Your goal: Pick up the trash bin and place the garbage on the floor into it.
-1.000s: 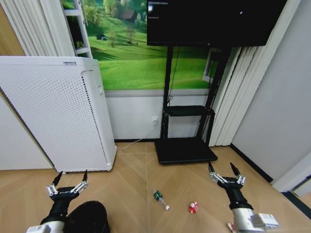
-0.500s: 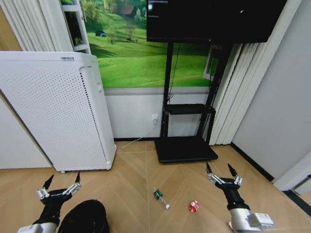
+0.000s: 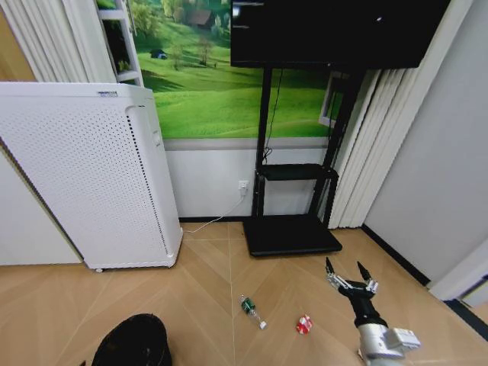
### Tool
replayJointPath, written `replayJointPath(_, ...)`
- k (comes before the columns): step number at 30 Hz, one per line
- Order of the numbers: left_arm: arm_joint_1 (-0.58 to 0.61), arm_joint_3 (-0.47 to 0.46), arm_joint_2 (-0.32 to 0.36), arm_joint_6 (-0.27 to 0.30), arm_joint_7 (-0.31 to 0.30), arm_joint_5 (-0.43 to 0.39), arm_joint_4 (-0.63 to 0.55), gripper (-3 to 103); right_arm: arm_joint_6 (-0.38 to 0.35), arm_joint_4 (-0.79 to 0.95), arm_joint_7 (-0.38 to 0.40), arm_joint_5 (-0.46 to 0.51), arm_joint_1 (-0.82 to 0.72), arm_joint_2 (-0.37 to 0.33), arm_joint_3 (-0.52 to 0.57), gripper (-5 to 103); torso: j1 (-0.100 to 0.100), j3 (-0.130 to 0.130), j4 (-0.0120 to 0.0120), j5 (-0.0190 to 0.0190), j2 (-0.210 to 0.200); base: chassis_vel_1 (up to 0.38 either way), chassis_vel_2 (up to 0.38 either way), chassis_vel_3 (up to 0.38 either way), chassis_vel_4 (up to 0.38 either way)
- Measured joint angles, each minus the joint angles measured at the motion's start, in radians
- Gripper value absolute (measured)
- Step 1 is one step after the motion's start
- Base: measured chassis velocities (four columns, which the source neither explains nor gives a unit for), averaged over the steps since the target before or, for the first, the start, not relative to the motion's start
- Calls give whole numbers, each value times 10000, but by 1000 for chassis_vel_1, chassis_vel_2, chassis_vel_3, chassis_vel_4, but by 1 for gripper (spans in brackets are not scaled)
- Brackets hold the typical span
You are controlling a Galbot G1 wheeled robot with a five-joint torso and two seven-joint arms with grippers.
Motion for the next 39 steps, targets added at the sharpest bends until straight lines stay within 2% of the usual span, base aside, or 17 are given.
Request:
replayJointPath(6,-582,258,19,286,-9,-330,800,97,71,-206,-100,183,34,-53,48,100,-1,8,0,-4,9,0,0,0,0)
replayJointPath(9,-806,401,47,327,261,-311,987,96,114,-216,-228,180,-16,-72,34,100,0,12,-1,-3,14,0,0,0,0)
replayJointPath(15,-1300,651,134,587,477,-209,1352,89,129,-61,-299,-27,-89,-18,-181,100,-1,18,0,-2,23,0,0,0,0)
replayJointPath(17,-1538,789,198,849,476,-209,1577,81,110,6,-300,-77,-90,-13,-236,100,-1,20,0,-2,25,0,0,0,0)
replayJointPath(18,-1538,789,198,849,476,-209,1577,81,110,6,-300,-77,-90,-13,-236,100,-1,20,0,-2,25,0,0,0,0)
replayJointPath(21,-1938,947,292,1009,441,-226,2020,64,83,56,-288,-104,-96,-24,-240,100,0,22,0,-3,30,0,0,0,0)
replayJointPath(24,-2127,1033,292,1116,329,-340,2229,53,83,127,-277,-126,-155,-27,-181,100,-1,24,-1,-4,31,0,0,0,0)
replayJointPath(25,-2127,1033,292,1116,329,-340,2229,53,83,127,-277,-126,-155,-27,-181,100,-1,24,-1,-4,31,0,0,0,0)
replayJointPath(26,-2178,1132,283,1135,301,-371,2297,42,83,170,-265,-126,-194,-28,-128,100,-1,25,1,-1,33,0,0,0,0)
replayJointPath(27,-2178,1132,283,1135,301,-371,2297,42,83,170,-265,-126,-194,-28,-128,100,-1,25,1,-1,33,0,0,0,0)
replayJointPath(28,-2222,1213,270,1139,292,-380,2344,36,83,187,-256,-125,-207,-27,-105,100,-1,26,2,0,34,0,0,0,0)
replayJointPath(30,-2246,1258,264,1142,290,-394,2368,36,83,201,-250,-125,-218,-27,-96,100,-1,26,1,-3,35,0,0,0,0)
replayJointPath(32,-2328,1334,253,1142,286,-445,2433,26,83,280,-242,-127,-246,-30,-100,100,-1,28,0,-1,37,0,0,0,0)
replayJointPath(33,-2328,1334,253,1142,286,-445,2433,26,83,280,-242,-127,-246,-30,-100,100,-1,28,0,-1,37,0,0,0,0)
replayJointPath(34,-2375,1347,248,1152,289,-536,2452,15,83,341,-239,-143,-247,-39,-114,100,-1,29,0,-4,38,0,0,0,0)
replayJointPath(35,-2389,1347,247,1156,295,-594,2453,10,83,376,-207,-147,-246,-43,-119,100,-1,29,0,-4,39,0,0,0,0)
replayJointPath(39,-2413,1244,249,1156,287,-838,2452,7,83,408,-48,-149,-250,-48,-113,100,-1,30,0,-2,40,0,0,0,0)
